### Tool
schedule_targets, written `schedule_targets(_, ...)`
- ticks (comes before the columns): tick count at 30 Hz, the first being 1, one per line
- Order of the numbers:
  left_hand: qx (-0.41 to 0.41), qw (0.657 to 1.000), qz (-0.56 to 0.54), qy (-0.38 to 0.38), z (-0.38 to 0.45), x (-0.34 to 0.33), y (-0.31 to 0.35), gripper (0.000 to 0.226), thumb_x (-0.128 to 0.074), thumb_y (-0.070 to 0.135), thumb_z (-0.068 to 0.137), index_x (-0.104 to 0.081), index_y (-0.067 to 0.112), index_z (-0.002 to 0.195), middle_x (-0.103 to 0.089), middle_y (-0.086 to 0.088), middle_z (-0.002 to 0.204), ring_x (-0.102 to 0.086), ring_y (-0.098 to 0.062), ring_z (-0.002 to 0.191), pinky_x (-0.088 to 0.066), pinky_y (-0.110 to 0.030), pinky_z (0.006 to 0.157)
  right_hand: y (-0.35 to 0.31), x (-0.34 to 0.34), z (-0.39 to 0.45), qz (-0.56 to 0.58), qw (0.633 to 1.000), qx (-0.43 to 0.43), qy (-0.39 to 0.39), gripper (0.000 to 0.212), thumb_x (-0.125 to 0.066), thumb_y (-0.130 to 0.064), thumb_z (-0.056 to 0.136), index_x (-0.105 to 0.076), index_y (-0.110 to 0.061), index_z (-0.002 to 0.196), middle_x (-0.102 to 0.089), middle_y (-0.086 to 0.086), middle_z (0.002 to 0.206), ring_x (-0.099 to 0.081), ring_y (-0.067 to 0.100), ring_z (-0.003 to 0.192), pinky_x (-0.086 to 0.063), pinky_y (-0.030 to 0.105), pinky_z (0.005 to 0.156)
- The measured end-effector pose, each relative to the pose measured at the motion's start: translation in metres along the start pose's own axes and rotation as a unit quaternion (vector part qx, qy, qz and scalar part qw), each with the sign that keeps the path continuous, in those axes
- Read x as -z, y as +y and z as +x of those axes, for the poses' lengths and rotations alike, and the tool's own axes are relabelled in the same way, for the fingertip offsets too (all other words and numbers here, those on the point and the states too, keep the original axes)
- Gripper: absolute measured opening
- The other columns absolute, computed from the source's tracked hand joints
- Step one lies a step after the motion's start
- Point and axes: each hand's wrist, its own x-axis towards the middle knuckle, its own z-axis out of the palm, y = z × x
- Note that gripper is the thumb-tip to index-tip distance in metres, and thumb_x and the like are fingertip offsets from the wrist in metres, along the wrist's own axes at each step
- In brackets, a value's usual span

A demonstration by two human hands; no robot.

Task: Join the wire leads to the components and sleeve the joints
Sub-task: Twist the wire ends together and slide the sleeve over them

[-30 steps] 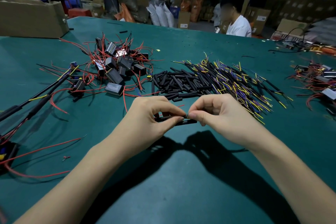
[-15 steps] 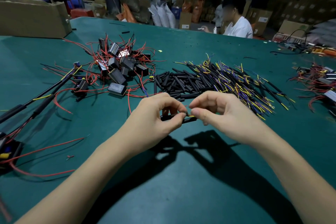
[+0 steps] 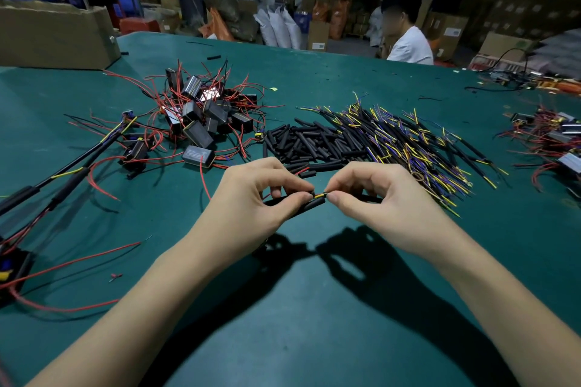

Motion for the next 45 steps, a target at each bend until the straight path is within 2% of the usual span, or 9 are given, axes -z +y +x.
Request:
schedule_targets(3,0.006,1.0,-0.007,-0.006,0.0,-0.001,0.001,0.007,-0.074,0.011,0.081,-0.078,0.015,0.085,-0.062,0.002,0.074,-0.051,-0.007,0.068,-0.038,-0.015,0.068,0.001,0.001,0.0,-0.005,1.0,0.024,-0.001,0.01,-0.066,-0.004,0.086,-0.068,-0.012,0.08,-0.066,0.003,0.075,-0.058,0.019,0.072,-0.046,0.026,0.07)
schedule_targets(10,0.026,0.999,-0.032,-0.024,0.002,-0.001,0.007,0.008,-0.07,0.014,0.084,-0.077,0.018,0.087,-0.066,0.002,0.071,-0.05,0.003,0.059,-0.033,-0.007,0.06,-0.003,0.008,0.002,-0.072,0.993,0.09,-0.002,0.007,-0.071,-0.004,0.084,-0.071,-0.011,0.085,-0.065,-0.006,0.079,-0.058,0.009,0.075,-0.045,0.02,0.071)
schedule_targets(17,0.062,0.997,-0.037,-0.038,0.003,-0.005,0.007,0.009,-0.07,0.018,0.084,-0.078,0.016,0.088,-0.073,0.001,0.077,-0.063,-0.01,0.074,-0.042,-0.013,0.069,-0.003,0.006,0.002,-0.121,0.985,0.118,0.014,0.006,-0.075,-0.005,0.08,-0.072,-0.01,0.081,-0.066,0.001,0.076,-0.057,0.012,0.073,-0.044,0.019,0.071)
schedule_targets(21,0.06,0.997,0.003,-0.04,0.002,0.002,0.007,0.022,-0.069,0.037,0.082,-0.075,0.027,0.101,-0.073,0.013,0.084,-0.065,-0.002,0.083,-0.046,-0.02,0.082,-0.001,0.005,0.003,-0.121,0.987,0.105,0.021,0.006,-0.075,-0.005,0.08,-0.072,-0.01,0.082,-0.066,-0.003,0.076,-0.058,0.007,0.072,-0.043,0.016,0.071)
schedule_targets(24,0.067,0.993,0.053,-0.075,0.0,0.016,0.003,0.035,-0.064,0.057,0.071,-0.069,0.036,0.098,-0.069,0.018,0.078,-0.062,-0.002,0.076,-0.043,-0.019,0.075,0.001,0.004,0.003,-0.132,0.986,0.096,0.036,0.008,-0.074,-0.003,0.079,-0.072,-0.01,0.083,-0.065,-0.007,0.076,-0.057,0.004,0.074,-0.039,0.01,0.072)
schedule_targets(27,0.057,0.992,0.057,-0.096,-0.001,0.019,0.0,0.019,-0.074,0.038,0.076,-0.072,0.027,0.092,-0.067,0.014,0.074,-0.06,0.0,0.072,-0.039,-0.009,0.064,0.002,0.005,0.003,-0.129,0.986,0.09,0.048,0.01,-0.074,-0.003,0.079,-0.072,-0.012,0.081,-0.065,-0.009,0.075,-0.057,0.004,0.074,-0.039,0.01,0.073)
schedule_targets(31,0.046,0.997,0.047,-0.049,-0.003,0.01,0.0,0.013,-0.078,0.021,0.076,-0.076,0.021,0.089,-0.071,0.013,0.076,-0.063,0.003,0.075,-0.041,-0.005,0.069,0.004,0.005,0.003,-0.131,0.986,0.088,0.056,0.008,-0.075,-0.004,0.078,-0.073,-0.011,0.079,-0.066,-0.008,0.073,-0.058,0.006,0.072,-0.041,0.012,0.072)
schedule_targets(41,0.019,0.999,0.032,-0.019,-0.008,-0.001,-0.007,0.017,-0.077,0.009,0.077,-0.078,0.019,0.091,-0.069,0.007,0.076,-0.062,-0.006,0.073,-0.044,-0.017,0.072,0.01,0.002,0.003,-0.078,0.992,0.057,0.077,0.006,-0.074,-0.004,0.08,-0.074,-0.01,0.079,-0.068,-0.006,0.075,-0.059,0.007,0.074,-0.039,0.008,0.072)
schedule_targets(45,0.007,0.999,0.049,-0.018,-0.006,0.0,-0.003,0.018,-0.078,0.016,0.077,-0.076,0.02,0.094,-0.069,0.011,0.08,-0.062,-0.001,0.078,-0.043,-0.015,0.075,0.012,-0.001,0.003,-0.122,0.988,0.051,0.08,0.003,-0.075,-0.013,0.081,-0.074,-0.015,0.082,-0.067,-0.009,0.081,-0.056,0.011,0.086,-0.038,0.029,0.086)
